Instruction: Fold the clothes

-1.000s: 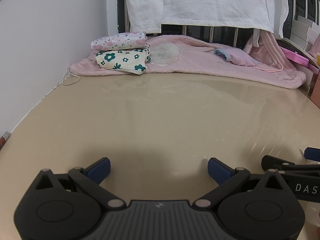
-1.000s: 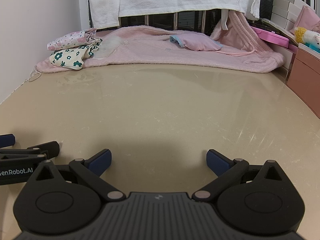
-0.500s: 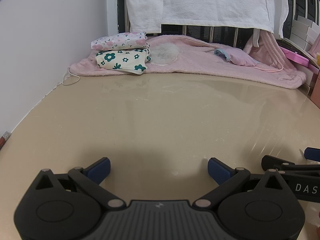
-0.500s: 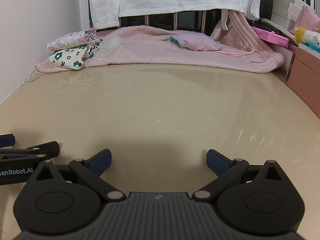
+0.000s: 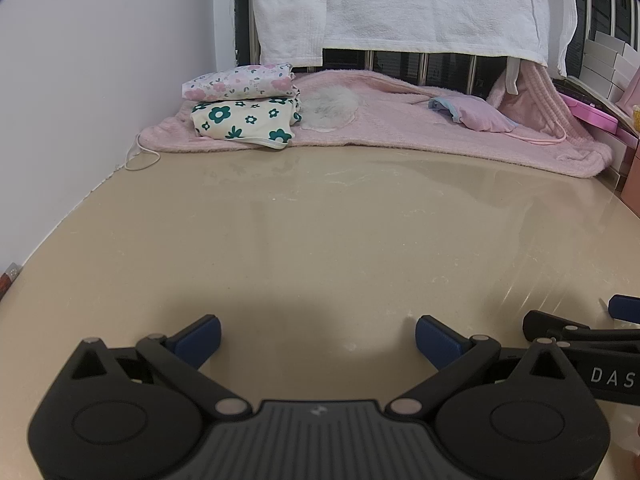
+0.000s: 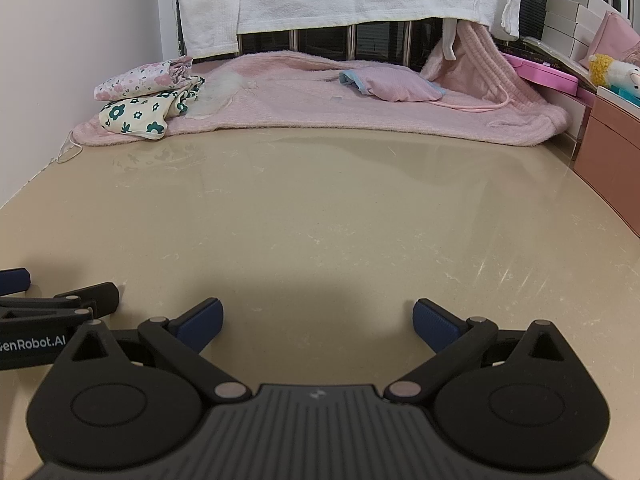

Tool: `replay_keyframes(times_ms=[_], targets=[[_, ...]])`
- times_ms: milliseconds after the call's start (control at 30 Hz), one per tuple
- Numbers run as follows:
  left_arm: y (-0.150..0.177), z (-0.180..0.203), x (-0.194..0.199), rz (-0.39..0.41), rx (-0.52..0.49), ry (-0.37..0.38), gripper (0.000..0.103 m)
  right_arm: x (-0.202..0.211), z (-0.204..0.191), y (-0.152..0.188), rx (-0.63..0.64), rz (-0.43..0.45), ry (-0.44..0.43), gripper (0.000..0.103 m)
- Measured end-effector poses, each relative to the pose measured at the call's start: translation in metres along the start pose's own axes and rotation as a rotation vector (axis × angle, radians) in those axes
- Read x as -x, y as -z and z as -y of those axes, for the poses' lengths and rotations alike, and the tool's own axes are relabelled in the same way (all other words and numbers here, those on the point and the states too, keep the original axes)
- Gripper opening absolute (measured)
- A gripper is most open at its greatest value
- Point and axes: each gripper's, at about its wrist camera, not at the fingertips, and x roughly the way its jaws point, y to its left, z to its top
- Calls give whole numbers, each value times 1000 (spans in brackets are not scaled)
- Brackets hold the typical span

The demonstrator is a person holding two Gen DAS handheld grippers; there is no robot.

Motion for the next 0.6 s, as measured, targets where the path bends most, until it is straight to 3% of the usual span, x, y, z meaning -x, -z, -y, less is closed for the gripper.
replay_keyframes(times_ms=[600], targets=[[-3,0,0,0,0,0,103,0,0,0,0,0,0,103]])
